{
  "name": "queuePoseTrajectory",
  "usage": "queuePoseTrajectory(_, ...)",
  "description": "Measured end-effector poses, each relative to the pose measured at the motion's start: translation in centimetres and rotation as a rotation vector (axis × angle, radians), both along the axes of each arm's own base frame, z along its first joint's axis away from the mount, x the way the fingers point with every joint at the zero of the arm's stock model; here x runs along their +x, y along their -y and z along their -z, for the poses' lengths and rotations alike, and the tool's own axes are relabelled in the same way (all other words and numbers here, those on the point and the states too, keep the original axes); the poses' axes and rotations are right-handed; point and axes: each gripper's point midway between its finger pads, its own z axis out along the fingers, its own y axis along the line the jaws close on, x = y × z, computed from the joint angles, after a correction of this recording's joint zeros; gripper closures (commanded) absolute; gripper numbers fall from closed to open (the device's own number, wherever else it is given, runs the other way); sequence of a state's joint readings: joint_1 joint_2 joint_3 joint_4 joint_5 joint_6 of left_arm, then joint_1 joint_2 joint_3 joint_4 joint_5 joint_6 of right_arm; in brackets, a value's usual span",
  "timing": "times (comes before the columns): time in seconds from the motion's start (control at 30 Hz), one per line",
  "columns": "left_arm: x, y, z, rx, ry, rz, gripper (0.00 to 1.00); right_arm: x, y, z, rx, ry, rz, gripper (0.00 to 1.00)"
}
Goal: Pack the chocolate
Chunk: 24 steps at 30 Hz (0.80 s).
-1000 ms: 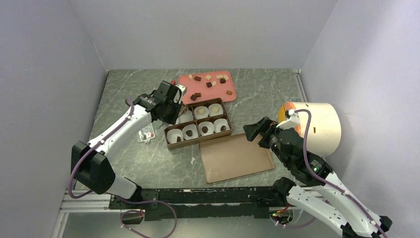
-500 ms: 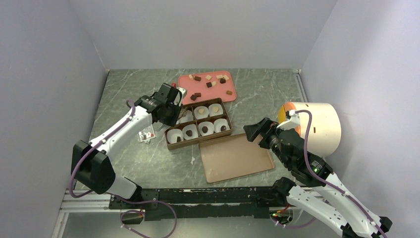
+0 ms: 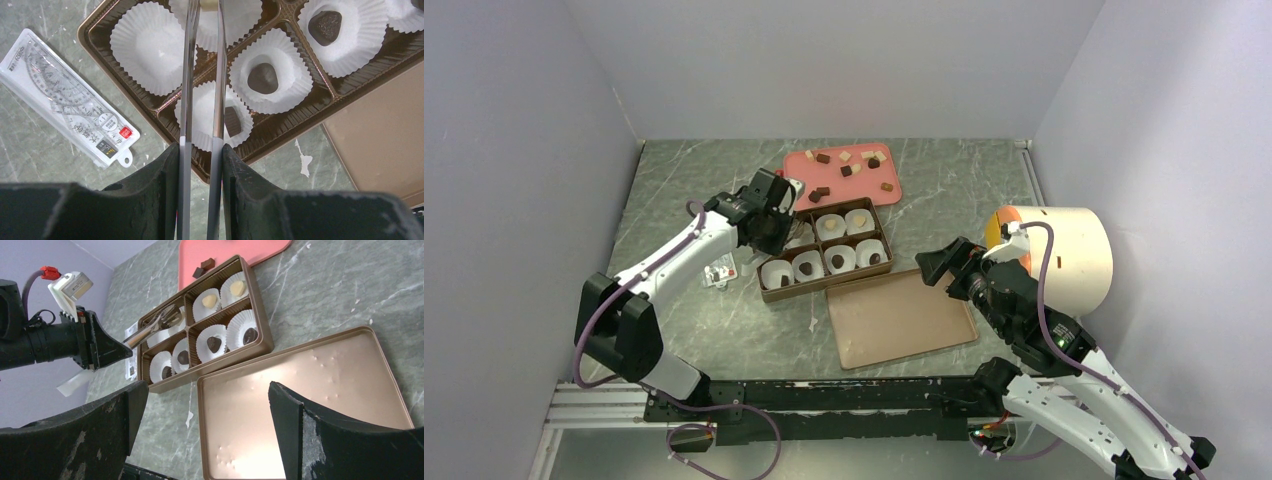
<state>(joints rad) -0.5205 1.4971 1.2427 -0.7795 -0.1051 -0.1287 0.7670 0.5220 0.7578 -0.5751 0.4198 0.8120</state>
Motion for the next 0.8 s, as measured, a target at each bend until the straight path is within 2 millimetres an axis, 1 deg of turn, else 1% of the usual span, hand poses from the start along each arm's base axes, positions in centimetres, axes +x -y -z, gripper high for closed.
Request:
queuePoseTrajectory(0.13, 0.09, 0.05, 0.11, 0.0, 0.001, 0.0, 0.61, 0.02, 0.04, -0.01, 0.0, 0.001, 0.002, 0.04)
queuePoseTrajectory(0.27, 0.21, 0.1, 0.06, -0.002, 0.006, 0.0, 0.59, 0.02, 0.04, -0.03, 0.0, 0.001, 0.002, 0.04)
queuePoseTrajectory(0.47, 0.21, 0.09, 0.07, -0.002, 0.006, -0.001, 0.59, 0.02, 0.04, 0.01, -0.001, 0.001, 0.002, 0.04)
queuePoseTrajectory(0.67, 0.17, 0.14, 0.08, -0.006, 0.003, -0.003, 0.61, 0.01, 0.03, 0.01, -0.001, 0.001, 0.002, 0.04)
queuePoseTrajectory(0.8, 0.22, 0.44, -0.34, -0.026, 0.008, -0.007, 0.62, 0.02, 0.04, 0.0, 0.0, 0.001, 0.002, 0.04)
